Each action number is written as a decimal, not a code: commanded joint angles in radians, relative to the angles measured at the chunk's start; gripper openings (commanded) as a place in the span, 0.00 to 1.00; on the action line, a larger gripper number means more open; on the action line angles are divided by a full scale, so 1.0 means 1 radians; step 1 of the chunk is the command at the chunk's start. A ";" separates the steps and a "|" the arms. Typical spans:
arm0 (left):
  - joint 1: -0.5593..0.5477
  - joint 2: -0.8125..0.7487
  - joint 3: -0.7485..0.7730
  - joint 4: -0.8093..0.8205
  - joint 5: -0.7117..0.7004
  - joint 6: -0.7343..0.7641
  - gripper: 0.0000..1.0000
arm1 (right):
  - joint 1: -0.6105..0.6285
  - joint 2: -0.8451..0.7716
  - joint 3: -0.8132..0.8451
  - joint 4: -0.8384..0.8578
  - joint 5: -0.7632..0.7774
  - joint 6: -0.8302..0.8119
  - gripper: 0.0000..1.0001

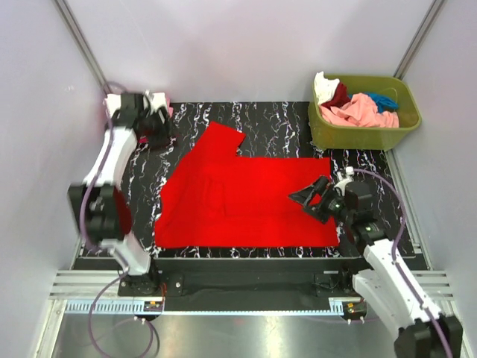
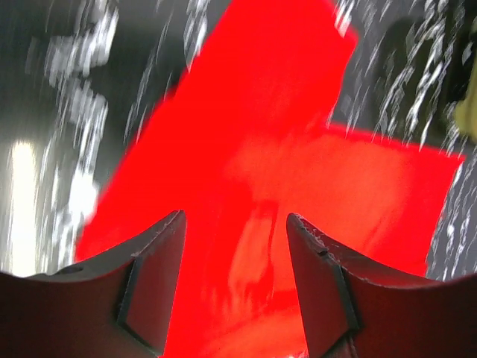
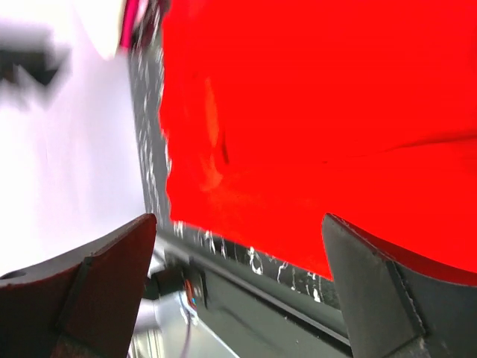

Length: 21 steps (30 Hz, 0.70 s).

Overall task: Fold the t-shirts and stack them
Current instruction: Fold the tshirt

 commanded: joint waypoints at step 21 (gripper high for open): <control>-0.112 1.067 1.015 0.241 0.132 -0.116 0.75 | 0.273 0.406 -0.167 0.680 0.077 0.033 1.00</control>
